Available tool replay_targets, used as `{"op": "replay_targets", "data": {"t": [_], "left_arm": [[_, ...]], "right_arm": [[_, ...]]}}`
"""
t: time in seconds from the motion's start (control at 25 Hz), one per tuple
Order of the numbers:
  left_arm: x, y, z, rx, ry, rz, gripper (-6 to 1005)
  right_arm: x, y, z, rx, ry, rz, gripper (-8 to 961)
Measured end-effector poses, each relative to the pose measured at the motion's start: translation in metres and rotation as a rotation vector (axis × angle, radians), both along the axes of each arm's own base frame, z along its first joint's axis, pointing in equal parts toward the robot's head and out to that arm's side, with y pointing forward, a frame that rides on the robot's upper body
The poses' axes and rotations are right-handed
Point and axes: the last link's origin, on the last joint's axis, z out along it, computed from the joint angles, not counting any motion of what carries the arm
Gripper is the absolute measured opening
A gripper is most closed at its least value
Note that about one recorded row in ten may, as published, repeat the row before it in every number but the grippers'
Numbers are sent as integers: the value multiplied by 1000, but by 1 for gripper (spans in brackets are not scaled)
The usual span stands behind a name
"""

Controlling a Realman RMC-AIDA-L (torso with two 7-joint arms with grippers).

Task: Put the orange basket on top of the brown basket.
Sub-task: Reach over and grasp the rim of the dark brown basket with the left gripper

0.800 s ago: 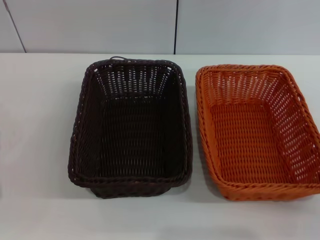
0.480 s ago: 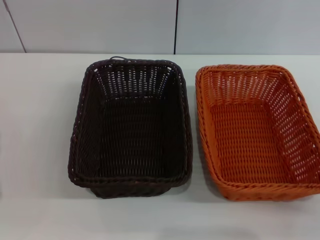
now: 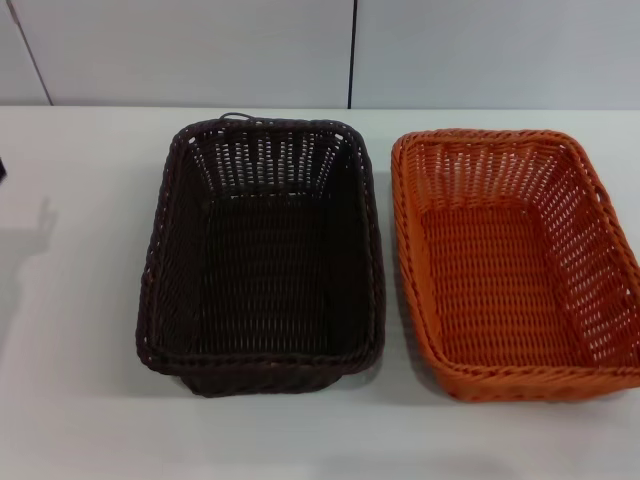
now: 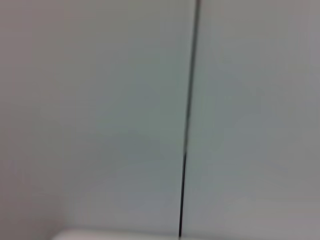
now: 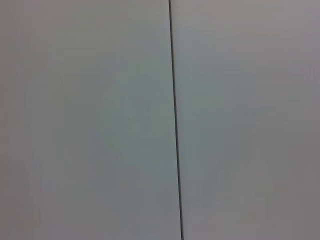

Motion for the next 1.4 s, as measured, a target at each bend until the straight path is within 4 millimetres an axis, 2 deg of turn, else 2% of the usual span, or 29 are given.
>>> {"op": "replay_targets", "data": {"t": [0.04, 0.08, 0.12, 0.16, 0.24, 0.28, 0.32, 0.4, 0.44, 0.6, 0.76, 1.0, 1.4], "left_arm": [[0, 0, 0, 0, 0, 0, 714], [11, -1, 6, 0, 15, -14, 714], [33, -2, 17, -11, 50, -27, 714], [33, -2, 17, -11, 50, -27, 714], [57, -3, 24, -60, 97, -27, 715], [57, -3, 24, -60, 97, -27, 715], [66, -4, 24, -83, 105, -23, 715], [104, -14, 15, -272, 149, -39, 715], [104, -14, 15, -272, 149, -39, 715], [133, -22, 0, -461, 115, -56, 716], [142, -22, -10, -561, 106, -27, 716], [134, -15, -33, -641, 121, 52, 711], [127, -9, -48, -697, 128, 91, 702]], "right_arm": [[0, 0, 0, 0, 0, 0, 652], [0, 0, 0, 0, -1, 0, 652], [0, 1, 0, 0, -2, 1, 652], [0, 1, 0, 0, -2, 1, 652], [0, 1, 1, 2, -3, 1, 653], [0, 2, 2, 3, -3, 1, 653], [0, 2, 2, 2, -4, 2, 653], [-1, 4, 2, 2, -3, 4, 653], [-1, 4, 2, 2, -3, 4, 653], [0, 3, 2, 4, 2, -4, 653], [1, 3, 2, 2, 1, -8, 652], [4, 0, 2, 3, 0, -16, 652], [5, 0, 2, 6, 1, -19, 653]]}}
